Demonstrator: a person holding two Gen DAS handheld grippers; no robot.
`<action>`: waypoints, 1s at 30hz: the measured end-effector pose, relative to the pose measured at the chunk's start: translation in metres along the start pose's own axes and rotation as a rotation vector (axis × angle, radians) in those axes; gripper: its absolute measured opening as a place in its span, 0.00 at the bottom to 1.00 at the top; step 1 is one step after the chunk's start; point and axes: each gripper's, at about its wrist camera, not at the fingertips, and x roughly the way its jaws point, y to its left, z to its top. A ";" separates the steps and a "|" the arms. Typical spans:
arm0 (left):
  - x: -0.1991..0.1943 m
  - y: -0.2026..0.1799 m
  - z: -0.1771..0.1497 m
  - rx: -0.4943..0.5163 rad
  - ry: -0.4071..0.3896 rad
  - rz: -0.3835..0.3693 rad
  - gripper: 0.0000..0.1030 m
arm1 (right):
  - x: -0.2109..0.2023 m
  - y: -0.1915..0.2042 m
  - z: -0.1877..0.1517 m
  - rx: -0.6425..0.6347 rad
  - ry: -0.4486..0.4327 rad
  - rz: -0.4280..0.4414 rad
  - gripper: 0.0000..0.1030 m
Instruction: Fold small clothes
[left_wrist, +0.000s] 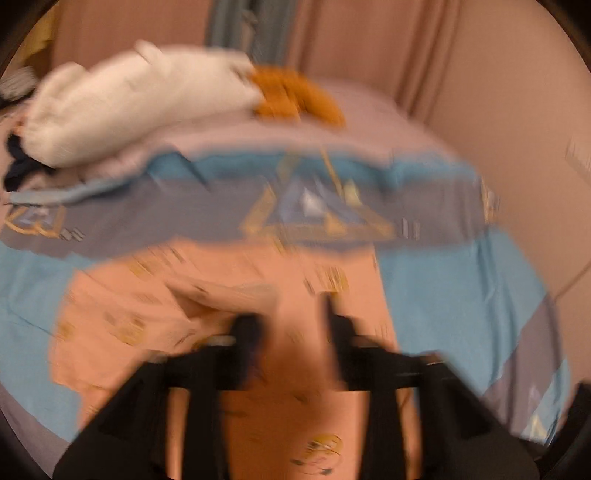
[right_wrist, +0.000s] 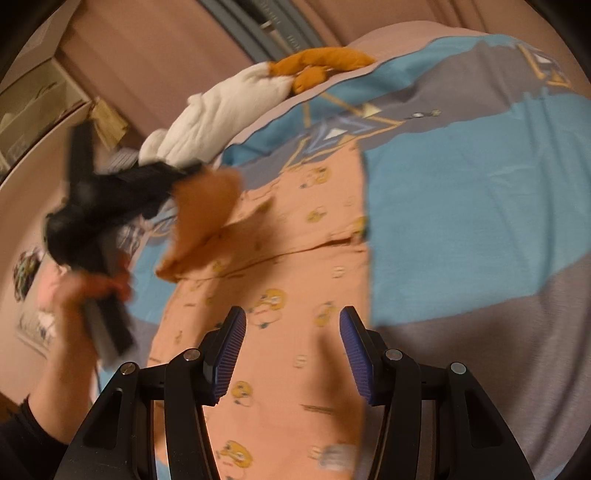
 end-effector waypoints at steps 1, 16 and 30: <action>0.013 -0.008 -0.007 0.015 0.037 0.007 0.84 | -0.004 -0.006 0.000 0.010 -0.008 -0.007 0.51; -0.035 0.027 -0.073 0.048 0.065 -0.225 0.99 | -0.005 -0.021 0.009 0.108 -0.049 0.034 0.52; -0.085 0.135 -0.139 -0.167 0.047 -0.104 0.99 | 0.116 0.100 0.032 -0.291 0.172 0.065 0.51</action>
